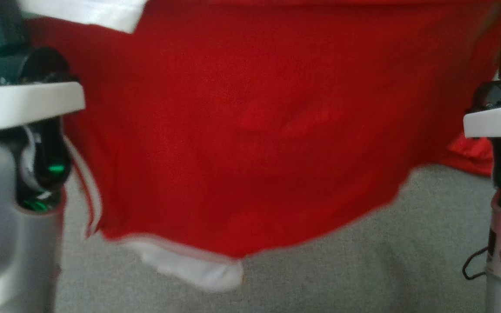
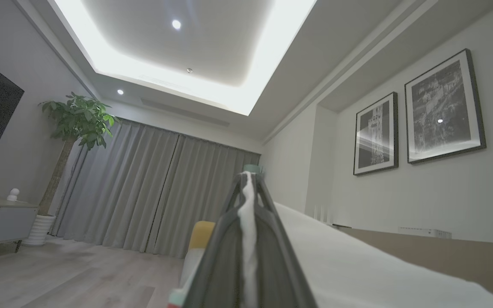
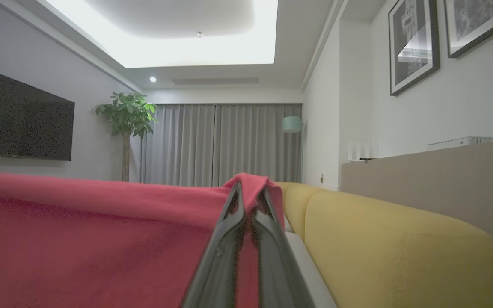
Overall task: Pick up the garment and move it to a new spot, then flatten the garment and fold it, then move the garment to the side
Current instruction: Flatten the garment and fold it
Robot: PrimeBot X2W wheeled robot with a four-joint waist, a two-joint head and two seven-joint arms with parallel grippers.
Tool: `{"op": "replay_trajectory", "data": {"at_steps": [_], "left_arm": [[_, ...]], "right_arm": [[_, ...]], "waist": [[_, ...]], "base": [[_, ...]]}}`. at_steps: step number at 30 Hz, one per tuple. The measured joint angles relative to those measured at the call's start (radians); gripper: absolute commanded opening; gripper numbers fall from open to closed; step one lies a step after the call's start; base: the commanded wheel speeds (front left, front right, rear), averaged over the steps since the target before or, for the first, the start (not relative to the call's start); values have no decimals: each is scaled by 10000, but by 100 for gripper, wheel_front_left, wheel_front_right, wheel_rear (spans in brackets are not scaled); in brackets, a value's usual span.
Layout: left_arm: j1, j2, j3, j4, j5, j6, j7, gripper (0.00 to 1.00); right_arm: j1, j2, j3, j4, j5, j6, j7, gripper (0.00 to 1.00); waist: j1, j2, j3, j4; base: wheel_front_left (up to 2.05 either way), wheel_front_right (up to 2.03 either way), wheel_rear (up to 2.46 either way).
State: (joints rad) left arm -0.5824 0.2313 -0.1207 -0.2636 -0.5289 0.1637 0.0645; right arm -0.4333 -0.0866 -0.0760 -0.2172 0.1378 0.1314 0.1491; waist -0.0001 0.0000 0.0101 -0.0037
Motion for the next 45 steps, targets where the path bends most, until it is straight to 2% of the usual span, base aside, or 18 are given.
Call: {"op": "replay_trajectory", "data": {"at_steps": [4,9,15,19,23,30,36,40,45], "left_arm": [[-521,297,25,407,-192,-127,573,0],[-2169,639,-77,2541,-261,-780,834,0],[-5327,815,-58,5979,-90,-1354,117,0],[-7323,792,-69,7756,295,-1515,-809,0],[-8363,616,-311,9114,608,-1852,-1664,0],[-8000,161,-811,10936,725,-2385,-2558,0],[-6287,-96,-1448,11900,903,-2698,-2949,0],[-5009,-115,-1860,12159,991,-2830,-3051,0],[-3539,19,-2464,12034,1076,-2886,-3133,0]], "right_arm": [[-61,6,-17,-23,42,0,391,0],[-1541,-46,65,1273,648,0,539,0],[-5379,-882,686,4615,543,0,-268,0],[-7436,-966,708,6855,188,2,-1480,0],[-8607,-1066,665,8606,-274,2,-2476,0],[-8413,-1175,1064,10863,-322,2,-3104,0],[-7124,-1436,2031,12320,-23,2,-2964,0],[-6304,-1561,2926,12865,424,2,-2591,0],[-5341,-1925,4408,12838,1273,2,-2100,0]], "waist": [[1,0,493,-27],[3,0,1435,-16],[6,0,2847,13],[7,-1,3638,81],[8,-1,4052,294],[2,-1,4083,688],[2,-1,3895,840],[1,-1,3583,887],[0,0,2999,896]], "base": [[0,0,0],[0,0,0],[0,0,0],[0,0,0],[0,0,0],[0,0,0],[0,0,0],[0,0,0],[0,0,0]]}}
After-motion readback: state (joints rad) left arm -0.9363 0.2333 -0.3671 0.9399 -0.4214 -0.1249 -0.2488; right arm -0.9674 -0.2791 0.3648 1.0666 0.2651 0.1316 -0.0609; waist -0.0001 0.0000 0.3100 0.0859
